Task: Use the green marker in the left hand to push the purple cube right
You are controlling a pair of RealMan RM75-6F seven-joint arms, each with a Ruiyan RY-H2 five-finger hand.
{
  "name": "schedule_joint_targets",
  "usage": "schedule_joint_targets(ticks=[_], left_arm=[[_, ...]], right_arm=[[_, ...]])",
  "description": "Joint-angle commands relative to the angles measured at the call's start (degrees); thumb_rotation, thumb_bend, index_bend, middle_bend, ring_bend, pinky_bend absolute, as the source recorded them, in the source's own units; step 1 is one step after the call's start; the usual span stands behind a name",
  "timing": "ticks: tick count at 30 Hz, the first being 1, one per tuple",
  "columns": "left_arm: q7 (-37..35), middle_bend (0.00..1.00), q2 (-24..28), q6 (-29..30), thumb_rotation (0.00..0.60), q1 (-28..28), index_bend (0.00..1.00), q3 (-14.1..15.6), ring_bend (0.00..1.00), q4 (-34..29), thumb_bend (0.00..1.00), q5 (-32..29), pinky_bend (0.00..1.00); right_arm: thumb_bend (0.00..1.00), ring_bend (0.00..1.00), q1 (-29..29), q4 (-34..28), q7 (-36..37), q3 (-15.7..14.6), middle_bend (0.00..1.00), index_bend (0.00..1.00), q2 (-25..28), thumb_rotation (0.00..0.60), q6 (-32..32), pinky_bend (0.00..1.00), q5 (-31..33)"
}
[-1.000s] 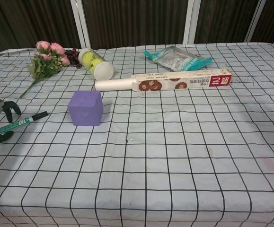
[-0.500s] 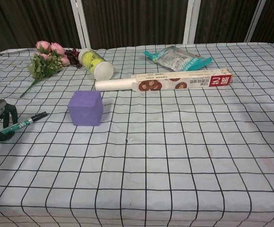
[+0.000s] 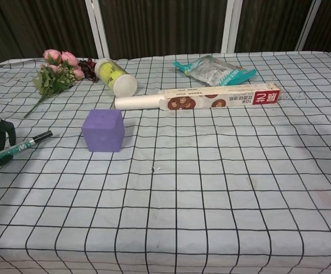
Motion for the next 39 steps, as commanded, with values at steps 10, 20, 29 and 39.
schedule_joint_targets(ticks=[10, 20, 29, 39], left_arm=[[-39.9, 0.76, 4.9, -0.7, 0.600, -4.1, 0.75, 8.2, 0.45, 17.9, 0.53, 23.9, 0.14], [-53.1, 0.74, -4.3, 4.2, 0.600, -7.4, 0.75, 12.3, 0.43, 42.2, 0.51, 31.6, 0.14], [-53.4, 0.74, -7.9, 5.4, 0.600, -7.8, 0.75, 14.7, 0.43, 50.6, 0.51, 33.5, 0.14], [-52.1, 0.74, -10.8, 3.1, 0.600, -11.2, 0.74, 13.1, 0.43, 50.3, 0.51, 31.8, 0.14]], right_arm=[[0.31, 0.00, 0.3, -0.1, -1.0, 0.1, 0.00, 0.00, -0.4, 0.600, -0.8, 0.00, 0.6], [0.31, 0.00, 0.3, -0.1, -1.1, 0.5, 0.00, 0.00, -0.4, 0.600, -0.9, 0.00, 1.3], [0.30, 0.00, 0.3, -0.1, -0.6, 0.4, 0.00, 0.00, -0.1, 0.600, -1.0, 0.00, 1.5], [0.31, 0.00, 0.1, -0.2, 0.4, 0.1, 0.00, 0.00, 0.3, 0.600, -0.7, 0.00, 0.9]])
